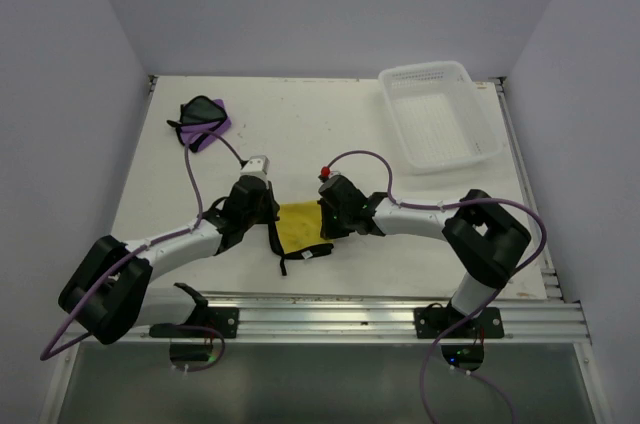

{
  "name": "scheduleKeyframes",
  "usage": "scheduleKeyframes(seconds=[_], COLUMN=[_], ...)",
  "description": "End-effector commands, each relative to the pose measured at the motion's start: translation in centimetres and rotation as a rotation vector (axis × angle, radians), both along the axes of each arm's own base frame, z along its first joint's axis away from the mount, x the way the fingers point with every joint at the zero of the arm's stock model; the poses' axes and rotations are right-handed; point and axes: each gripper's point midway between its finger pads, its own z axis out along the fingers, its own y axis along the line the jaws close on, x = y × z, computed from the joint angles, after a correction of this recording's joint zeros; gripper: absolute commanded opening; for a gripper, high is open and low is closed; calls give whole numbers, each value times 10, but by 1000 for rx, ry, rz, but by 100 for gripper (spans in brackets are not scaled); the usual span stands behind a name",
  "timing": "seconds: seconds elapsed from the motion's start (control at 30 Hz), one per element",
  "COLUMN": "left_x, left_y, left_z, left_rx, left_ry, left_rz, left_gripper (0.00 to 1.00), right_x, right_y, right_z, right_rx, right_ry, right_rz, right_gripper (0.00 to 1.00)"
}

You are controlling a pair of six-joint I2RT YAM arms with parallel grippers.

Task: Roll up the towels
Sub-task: Fold the towel

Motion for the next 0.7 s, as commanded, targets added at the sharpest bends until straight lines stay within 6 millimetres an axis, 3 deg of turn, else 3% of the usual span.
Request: scheduleKeyframes(seconds=[0.0,0.17,0.27,0.47,0.67], left_x=[6,1,-4,-24,-46], left_y=[-10,-18,-21,-28,-34], left_z=[25,45,53,52,40], left_rx=[-58,-120,-144,-190,-240], left_ry=[-52,-81,-87,-69,-31], left_rz=[-17,-50,-72,-160,-224], left_gripper=[0,0,0,0,1], right_x=[-2,3,8,18,21], right_y=[-1,7,12,13,0], right_z=[-5,21,45,83,73], right_rx=[6,47,77,118,76], right_ry=[7,-24,-52,-120,-124], right_rz=[-14,-5,-5,-33,-91], right_gripper=[0,6,16,28,34])
